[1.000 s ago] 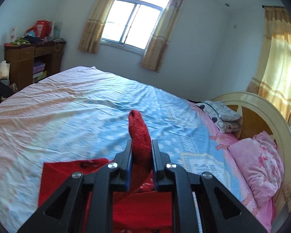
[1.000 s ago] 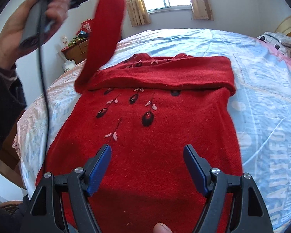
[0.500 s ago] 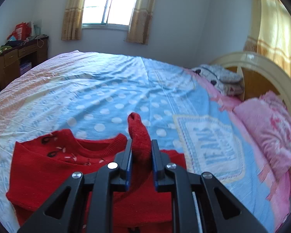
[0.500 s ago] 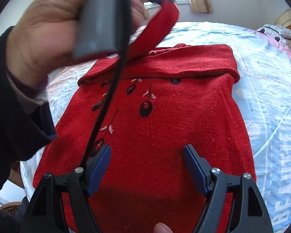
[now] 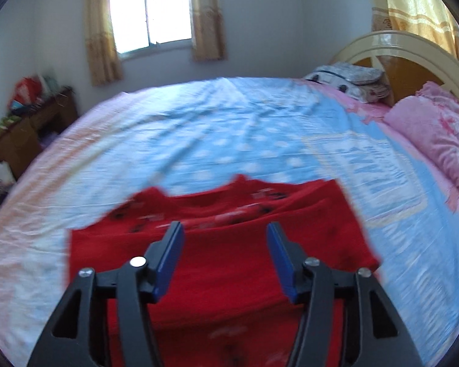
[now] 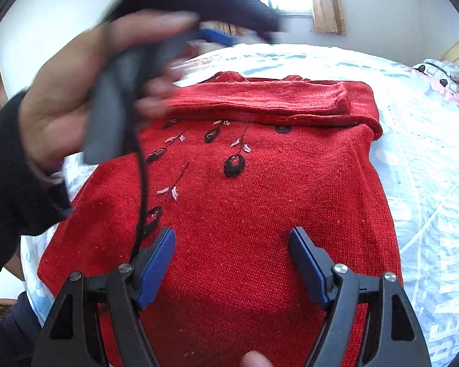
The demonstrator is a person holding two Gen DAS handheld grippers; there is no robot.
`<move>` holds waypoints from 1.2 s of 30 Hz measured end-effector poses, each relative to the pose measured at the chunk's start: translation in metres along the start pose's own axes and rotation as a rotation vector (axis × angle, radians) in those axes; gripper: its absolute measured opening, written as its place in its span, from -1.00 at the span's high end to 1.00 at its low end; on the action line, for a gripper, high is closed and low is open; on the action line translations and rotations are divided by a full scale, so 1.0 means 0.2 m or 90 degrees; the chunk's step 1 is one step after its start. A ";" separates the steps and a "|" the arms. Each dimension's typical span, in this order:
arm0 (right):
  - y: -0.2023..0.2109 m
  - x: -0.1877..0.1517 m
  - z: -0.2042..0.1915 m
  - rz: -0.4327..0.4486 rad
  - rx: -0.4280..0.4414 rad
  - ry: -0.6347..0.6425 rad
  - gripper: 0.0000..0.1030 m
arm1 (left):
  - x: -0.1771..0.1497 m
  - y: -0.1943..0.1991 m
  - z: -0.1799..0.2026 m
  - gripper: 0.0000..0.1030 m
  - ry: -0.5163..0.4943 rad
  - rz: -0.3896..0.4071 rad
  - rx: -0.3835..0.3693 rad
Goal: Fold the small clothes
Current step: 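Release the folded sleeve with the left gripper and withdraw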
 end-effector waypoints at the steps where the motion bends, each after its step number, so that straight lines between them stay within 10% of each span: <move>1: 0.00 0.00 0.00 0.001 0.001 0.000 -0.50 | -0.02 0.00 -0.07 -0.38 0.004 0.006 0.019; 9: 0.10 0.09 0.03 0.023 0.041 -0.078 -0.50 | -0.41 -0.07 -0.71 -0.48 0.056 -0.078 0.203; 19: 0.24 0.49 0.22 0.094 -0.029 -0.118 -0.49 | -0.56 -0.16 -0.79 -0.48 0.105 -0.146 0.144; 29: -0.05 0.68 0.58 0.055 -0.101 -0.205 -0.37 | -0.50 -0.31 -0.73 -0.48 0.088 -0.145 0.161; 35: -0.24 0.71 0.65 0.010 -0.123 -0.179 0.06 | -0.52 -0.36 -0.76 -0.75 0.114 -0.160 0.166; 36: -0.26 0.72 0.64 0.004 -0.129 -0.164 0.44 | -0.53 -0.35 -0.77 -0.75 0.120 -0.159 0.162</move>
Point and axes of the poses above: each gripper's, at about its wrist camera, not at the fingertips, and y roughly against the way its jaws point, z to its right, x to its top, the point moved 1 cm from there along -y, roughly the way its jaws point, and after that the axes turned 15 degrees about x, right-handed, at the moved point
